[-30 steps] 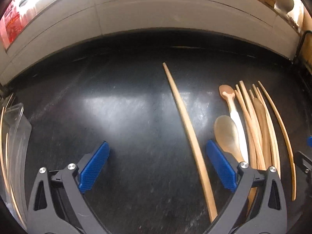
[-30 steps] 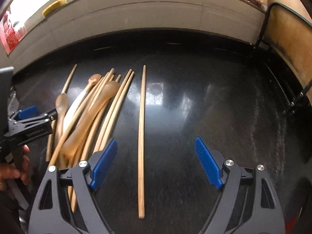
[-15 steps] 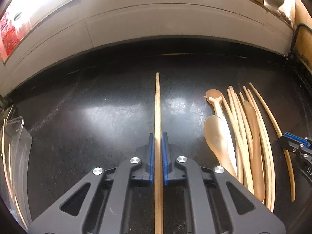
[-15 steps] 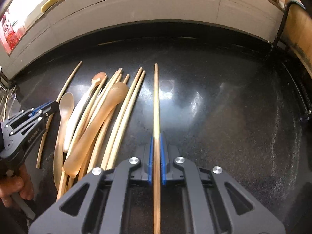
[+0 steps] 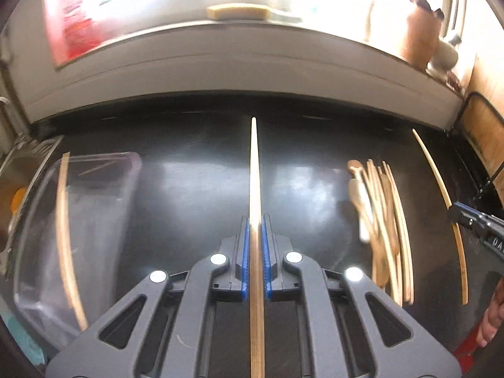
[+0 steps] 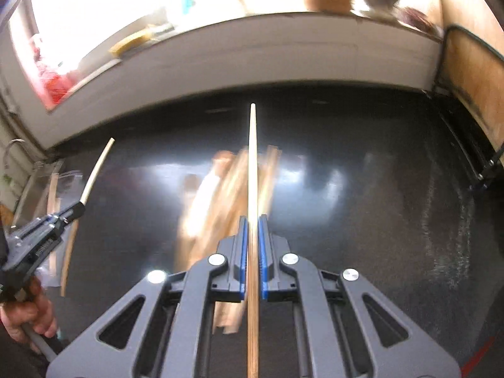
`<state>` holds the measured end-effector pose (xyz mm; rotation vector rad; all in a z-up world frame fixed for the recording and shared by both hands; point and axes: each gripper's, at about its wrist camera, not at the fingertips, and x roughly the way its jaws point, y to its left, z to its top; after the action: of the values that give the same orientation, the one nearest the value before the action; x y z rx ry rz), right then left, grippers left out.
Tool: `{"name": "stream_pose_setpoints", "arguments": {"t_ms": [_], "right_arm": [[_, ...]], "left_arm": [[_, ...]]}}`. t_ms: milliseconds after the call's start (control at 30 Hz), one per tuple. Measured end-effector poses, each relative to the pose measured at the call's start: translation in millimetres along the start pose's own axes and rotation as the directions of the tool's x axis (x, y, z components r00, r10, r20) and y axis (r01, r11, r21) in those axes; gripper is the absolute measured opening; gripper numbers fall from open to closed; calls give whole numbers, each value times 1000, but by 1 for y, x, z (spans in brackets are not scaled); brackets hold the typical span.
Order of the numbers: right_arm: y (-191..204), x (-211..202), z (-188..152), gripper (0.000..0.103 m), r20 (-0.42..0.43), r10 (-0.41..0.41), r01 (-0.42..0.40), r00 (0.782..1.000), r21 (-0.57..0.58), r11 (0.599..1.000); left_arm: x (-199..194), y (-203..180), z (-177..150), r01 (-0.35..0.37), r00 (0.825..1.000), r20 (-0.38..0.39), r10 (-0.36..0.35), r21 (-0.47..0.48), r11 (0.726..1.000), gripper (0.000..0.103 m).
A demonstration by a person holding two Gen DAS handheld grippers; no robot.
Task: Organize utensils
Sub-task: 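Carry both held chopsticks over the clear plastic tray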
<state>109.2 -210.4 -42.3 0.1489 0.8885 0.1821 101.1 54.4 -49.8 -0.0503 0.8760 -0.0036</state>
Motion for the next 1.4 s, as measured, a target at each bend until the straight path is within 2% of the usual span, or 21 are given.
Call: {"name": "stream_pose_setpoints", "arguments": {"t_ms": [133,333,467,667,767,900,1400], "right_arm": [[52,-10,2,7,3,94,-94,996,-64,993],[151,-6,1,7,-31,244,-246,969,-174,954],[216,0,5,7,-87,335,-346,938,-226,911],[293,23,13,7,-181,431,-463,884,-215,860],[314,42,17,7,-231,462,-504,856,-178,845],[335,61,14,7,-264,460,-510,848,-167,844],[348,102,7,7,-306,422,-481,854,-151,864]], "left_arm": [[-33,45,-8,-17,1000,12,18,-60,998,7],[-73,119,-23,-104,993,31,110,-160,982,7],[-89,162,-30,-146,988,21,154,-221,964,7],[-92,208,-38,-155,987,-10,159,-306,939,7],[-88,221,-40,-158,987,-22,160,-333,930,7],[-81,233,-37,-159,987,-22,162,-360,919,7],[-52,247,-26,-150,988,-33,149,-397,906,7]]}}
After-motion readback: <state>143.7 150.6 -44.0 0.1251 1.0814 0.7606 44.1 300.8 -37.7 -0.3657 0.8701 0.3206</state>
